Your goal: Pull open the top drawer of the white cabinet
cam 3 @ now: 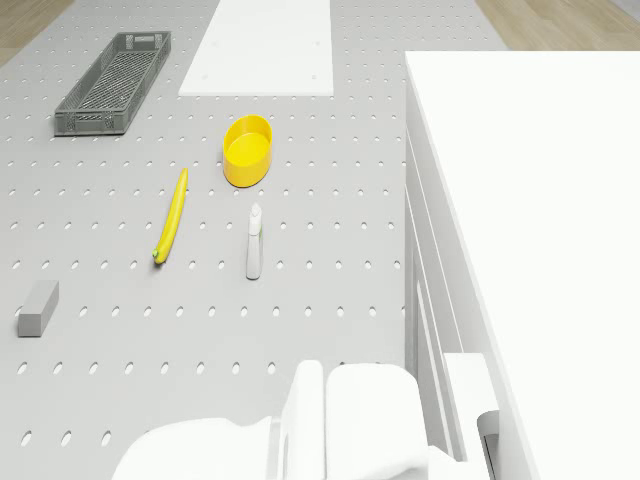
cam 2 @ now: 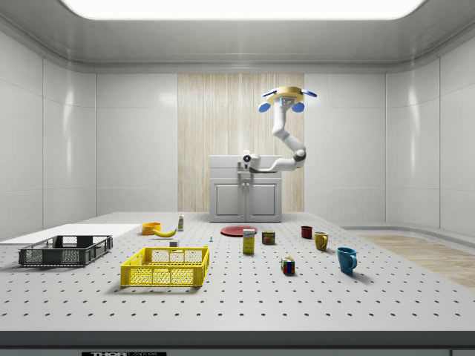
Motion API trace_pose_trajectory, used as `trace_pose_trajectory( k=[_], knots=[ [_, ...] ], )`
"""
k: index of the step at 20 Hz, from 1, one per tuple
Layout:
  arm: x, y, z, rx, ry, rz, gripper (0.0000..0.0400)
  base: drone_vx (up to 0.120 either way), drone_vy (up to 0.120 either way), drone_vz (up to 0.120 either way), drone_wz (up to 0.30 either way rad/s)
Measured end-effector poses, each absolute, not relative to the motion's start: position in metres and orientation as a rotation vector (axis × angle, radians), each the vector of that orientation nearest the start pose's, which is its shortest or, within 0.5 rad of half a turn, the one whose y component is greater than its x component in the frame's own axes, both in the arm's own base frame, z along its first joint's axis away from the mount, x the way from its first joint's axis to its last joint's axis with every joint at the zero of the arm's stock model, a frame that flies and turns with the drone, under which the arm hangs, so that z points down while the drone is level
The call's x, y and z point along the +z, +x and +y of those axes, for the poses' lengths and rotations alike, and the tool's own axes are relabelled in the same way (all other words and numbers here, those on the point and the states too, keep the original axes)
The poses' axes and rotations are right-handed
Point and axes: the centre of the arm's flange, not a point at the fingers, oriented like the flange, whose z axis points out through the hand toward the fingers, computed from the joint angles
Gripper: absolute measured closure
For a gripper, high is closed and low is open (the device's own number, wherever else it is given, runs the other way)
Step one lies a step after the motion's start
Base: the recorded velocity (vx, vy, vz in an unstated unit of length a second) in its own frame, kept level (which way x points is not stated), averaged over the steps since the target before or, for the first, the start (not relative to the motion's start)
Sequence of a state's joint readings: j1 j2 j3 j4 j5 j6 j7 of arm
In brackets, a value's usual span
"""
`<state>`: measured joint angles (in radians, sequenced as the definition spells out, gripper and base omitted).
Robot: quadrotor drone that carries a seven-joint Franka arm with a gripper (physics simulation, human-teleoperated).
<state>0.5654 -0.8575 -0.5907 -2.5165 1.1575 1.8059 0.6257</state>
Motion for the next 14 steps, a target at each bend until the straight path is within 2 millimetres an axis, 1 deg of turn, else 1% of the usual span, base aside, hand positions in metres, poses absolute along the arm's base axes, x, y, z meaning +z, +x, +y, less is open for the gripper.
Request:
trace_pose_trajectory(
  k=[2, 5, 9, 14],
  knots=[
    [0.5878, 0.3375, 0.0201, 0.611, -1.487, 0.623, 0.0131, 0.0, 0.0, 0.0, 0.0],
    [0.5887, 0.3379, 0.0222, 0.612, -1.485, 0.618, 0.0112, 0.0, 0.0, 0.0, 0.0],
    [0.5891, 0.3382, 0.0235, 0.612, -1.484, 0.614, 0.0101, 0.0, 0.0, 0.0, 0.0],
    [0.5893, 0.3384, 0.024, 0.612, -1.484, 0.612, 0.0097, 0.0, 0.0, 0.0, 0.0]
  ],
)
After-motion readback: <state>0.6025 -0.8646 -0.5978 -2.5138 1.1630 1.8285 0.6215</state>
